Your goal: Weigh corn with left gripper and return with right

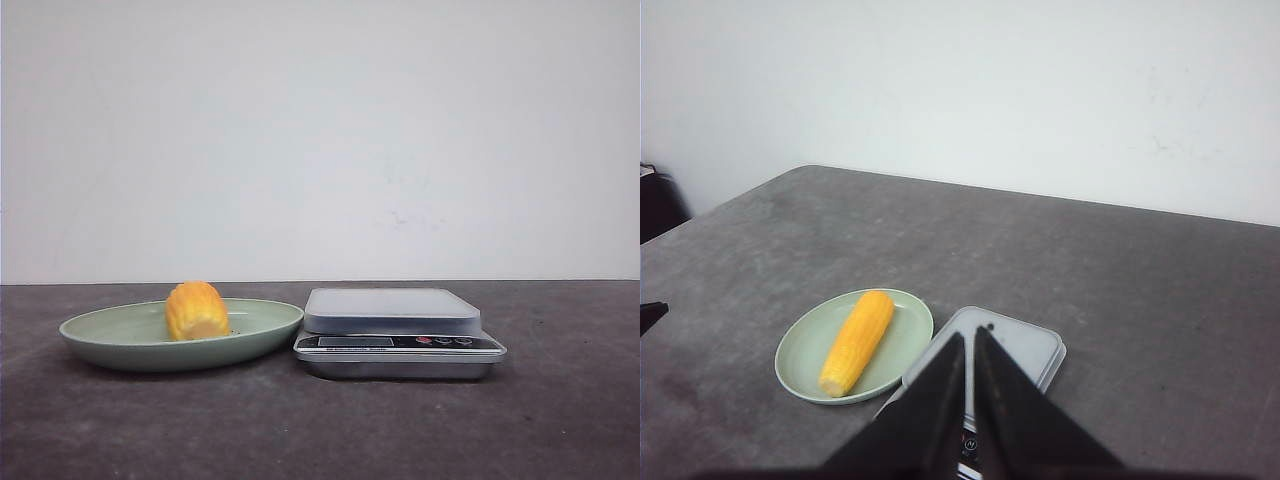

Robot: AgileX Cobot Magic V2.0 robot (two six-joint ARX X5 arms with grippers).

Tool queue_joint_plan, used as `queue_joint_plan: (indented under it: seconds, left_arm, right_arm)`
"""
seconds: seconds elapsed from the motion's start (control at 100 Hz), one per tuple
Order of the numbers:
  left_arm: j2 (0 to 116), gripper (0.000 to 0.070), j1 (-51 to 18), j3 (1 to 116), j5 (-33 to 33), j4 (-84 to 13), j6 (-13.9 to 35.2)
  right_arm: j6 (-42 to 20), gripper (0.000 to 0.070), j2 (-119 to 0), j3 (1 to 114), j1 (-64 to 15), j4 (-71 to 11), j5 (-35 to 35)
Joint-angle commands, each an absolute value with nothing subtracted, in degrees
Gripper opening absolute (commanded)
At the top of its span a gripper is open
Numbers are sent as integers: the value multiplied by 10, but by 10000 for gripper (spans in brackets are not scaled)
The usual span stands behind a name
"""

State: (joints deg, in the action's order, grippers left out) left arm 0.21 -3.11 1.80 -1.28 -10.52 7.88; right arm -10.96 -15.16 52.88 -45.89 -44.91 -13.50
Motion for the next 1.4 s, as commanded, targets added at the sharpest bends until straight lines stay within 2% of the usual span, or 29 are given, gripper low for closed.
queue_joint_plan:
  seconds: [0.0,0.62,0.86,0.96,1.12,1.28,1.391]
  left_arm:
    - [2,0,-30,8,-11,-108,69]
    - [2,0,-30,8,-11,-108,69]
    - [2,0,-30,8,-11,-108,69]
    - [2,0,-30,8,-11,-108,69]
    - [2,0,-30,8,-11,-108,69]
    - [2,0,-30,8,-11,-108,69]
    - [2,0,-30,8,-11,-108,69]
  right_arm:
    - [-116,7,-152,533,-463,-445,-135]
    - [-114,7,-152,533,-463,-446,-136]
    - [-104,7,-152,531,-458,-435,-171]
    - [-74,7,-150,523,-407,-411,-164]
    - [-67,7,-122,463,-279,-360,-147]
    - [-55,7,-78,328,-149,-226,-109]
    - [-56,7,-62,231,-71,-150,-43]
